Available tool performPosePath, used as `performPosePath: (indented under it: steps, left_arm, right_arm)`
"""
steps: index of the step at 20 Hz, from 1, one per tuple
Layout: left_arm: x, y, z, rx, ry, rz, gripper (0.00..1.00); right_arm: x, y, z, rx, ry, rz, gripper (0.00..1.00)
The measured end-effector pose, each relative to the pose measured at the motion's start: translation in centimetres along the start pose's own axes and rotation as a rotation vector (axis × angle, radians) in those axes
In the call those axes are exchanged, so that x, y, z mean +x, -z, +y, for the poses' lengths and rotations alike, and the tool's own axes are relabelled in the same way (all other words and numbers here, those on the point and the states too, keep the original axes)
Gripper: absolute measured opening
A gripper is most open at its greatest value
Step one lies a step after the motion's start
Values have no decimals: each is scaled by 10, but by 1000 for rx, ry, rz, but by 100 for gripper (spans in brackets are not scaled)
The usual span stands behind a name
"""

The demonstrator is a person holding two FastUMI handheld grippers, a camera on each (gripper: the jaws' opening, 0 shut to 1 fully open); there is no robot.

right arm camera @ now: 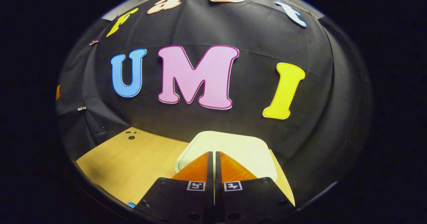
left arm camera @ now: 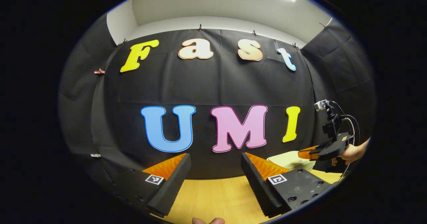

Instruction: Press the lid of the desktop garbage bin to open it, pick up the crumpled paper on the desktop and throw it into the bin, then pick up the pop can on the desktop and drop it into the bin, and finally close the garbage bin lid.

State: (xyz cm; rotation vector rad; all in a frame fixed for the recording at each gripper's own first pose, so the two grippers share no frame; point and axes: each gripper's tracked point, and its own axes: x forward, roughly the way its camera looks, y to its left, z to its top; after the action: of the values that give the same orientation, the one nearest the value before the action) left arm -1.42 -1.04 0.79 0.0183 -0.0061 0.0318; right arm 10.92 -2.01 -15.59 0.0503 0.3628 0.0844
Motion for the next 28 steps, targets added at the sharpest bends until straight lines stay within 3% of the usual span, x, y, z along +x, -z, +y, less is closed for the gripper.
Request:
performPosePath:
  steps: [8, 15, 22, 25, 28]
  left_arm:
    - [12, 7, -1, -7, 2, 17, 97]
    - [22, 8, -7, -15, 12, 23, 98]
    - [21, 7, -13, -31, 26, 15, 97]
    - [17, 2, -14, -26, 27, 12, 97]
    - [4, -1, -4, -10, 26, 6, 97]
  right_arm:
    - [16, 29, -2, 24, -4, 73, 5]
    - [18, 34, -3, 0, -15, 55, 5]
    - [19, 29, -5, 214, -43, 92, 6]
    - [15, 20, -27, 180, 46, 45, 5]
    - [10, 12, -26, 140, 60, 14, 5]
